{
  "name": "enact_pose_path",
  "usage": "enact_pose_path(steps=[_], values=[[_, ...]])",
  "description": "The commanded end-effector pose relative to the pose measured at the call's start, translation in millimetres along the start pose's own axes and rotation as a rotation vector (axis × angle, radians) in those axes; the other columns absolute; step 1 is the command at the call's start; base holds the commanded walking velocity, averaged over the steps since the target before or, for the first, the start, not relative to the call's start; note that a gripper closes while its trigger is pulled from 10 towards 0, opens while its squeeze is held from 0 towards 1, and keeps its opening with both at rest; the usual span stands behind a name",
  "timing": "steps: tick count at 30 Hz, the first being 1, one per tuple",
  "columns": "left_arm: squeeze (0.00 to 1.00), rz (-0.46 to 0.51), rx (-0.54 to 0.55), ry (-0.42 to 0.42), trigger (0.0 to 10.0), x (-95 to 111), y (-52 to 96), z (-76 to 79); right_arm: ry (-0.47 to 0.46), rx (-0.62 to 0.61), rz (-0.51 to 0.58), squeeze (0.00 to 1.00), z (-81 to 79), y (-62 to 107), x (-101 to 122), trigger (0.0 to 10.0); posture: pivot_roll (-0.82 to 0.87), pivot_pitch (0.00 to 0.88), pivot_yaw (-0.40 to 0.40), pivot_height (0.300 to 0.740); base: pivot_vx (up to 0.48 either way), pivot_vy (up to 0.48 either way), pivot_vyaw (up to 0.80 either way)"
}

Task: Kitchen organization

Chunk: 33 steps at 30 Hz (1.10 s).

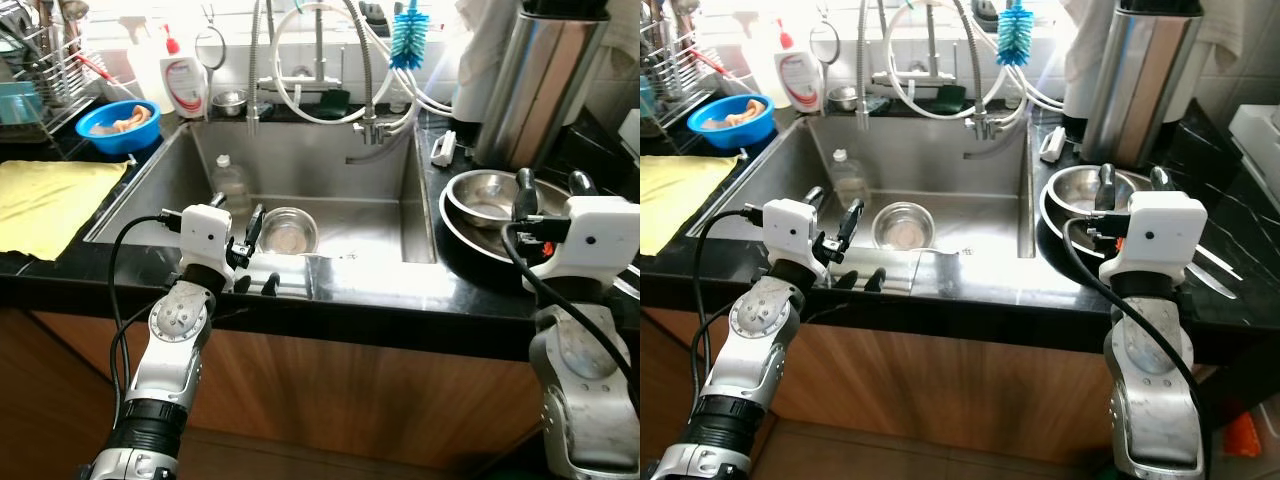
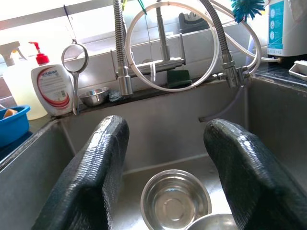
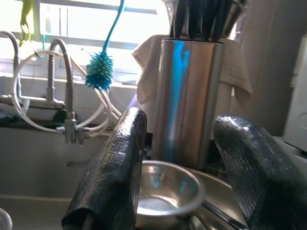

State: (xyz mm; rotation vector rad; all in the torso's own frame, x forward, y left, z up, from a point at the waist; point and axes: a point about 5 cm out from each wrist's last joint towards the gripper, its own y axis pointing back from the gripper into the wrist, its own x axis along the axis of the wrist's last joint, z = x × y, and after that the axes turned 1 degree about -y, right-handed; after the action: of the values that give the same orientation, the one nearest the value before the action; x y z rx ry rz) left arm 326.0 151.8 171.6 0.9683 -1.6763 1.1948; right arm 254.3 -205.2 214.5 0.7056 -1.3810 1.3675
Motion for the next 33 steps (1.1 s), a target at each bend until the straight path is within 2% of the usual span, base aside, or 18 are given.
enact_pose_path(steps=[1,6,11,17,22,29,33], values=[[0.0,0.006,0.011,-0.001,10.0,1,2.6,-4.4,0.027,-0.039,0.006,0.0,8.7,6.9,4,10.0,-0.09,0.0,0.063,0.74,0.0,0.0,0.0],[0.0,0.0,0.008,0.005,10.0,-2,3.1,-3.7,0.038,-0.094,-0.028,0.0,20.5,18.3,1,10.0,-0.11,0.0,0.065,0.74,0.0,0.0,0.0],[0.0,0.001,0.008,0.039,10.0,-2,2.4,1.2,0.012,-0.017,-0.043,0.0,-0.4,20.5,-4,10.0,-0.1,0.0,0.062,0.74,0.0,0.0,0.0],[0.0,-0.002,0.026,0.046,10.0,-1,3.2,-3.9,-0.023,0.015,-0.016,0.0,-11.4,15.3,1,10.0,-0.09,0.0,0.058,0.74,0.0,0.262,0.0],[0.0,-0.004,0.027,0.054,10.0,-1,3.7,-3.3,-0.027,0.019,-0.02,0.0,-12.8,13.5,1,10.0,-0.09,0.0,0.059,0.74,0.0,0.48,0.0],[0.0,0.002,0.027,0.048,10.0,0,2.7,-4.9,-0.022,0.017,-0.012,0.0,-12.9,11.1,3,10.0,-0.09,0.0,0.06,0.74,0.0,0.48,-0.73],[0.0,0.014,0.018,0.013,10.0,2,2.5,-4.4,-0.013,0.023,0.014,0.0,-14.6,9.8,6,10.0,-0.09,0.0,0.062,0.74,0.0,0.0,0.0]])
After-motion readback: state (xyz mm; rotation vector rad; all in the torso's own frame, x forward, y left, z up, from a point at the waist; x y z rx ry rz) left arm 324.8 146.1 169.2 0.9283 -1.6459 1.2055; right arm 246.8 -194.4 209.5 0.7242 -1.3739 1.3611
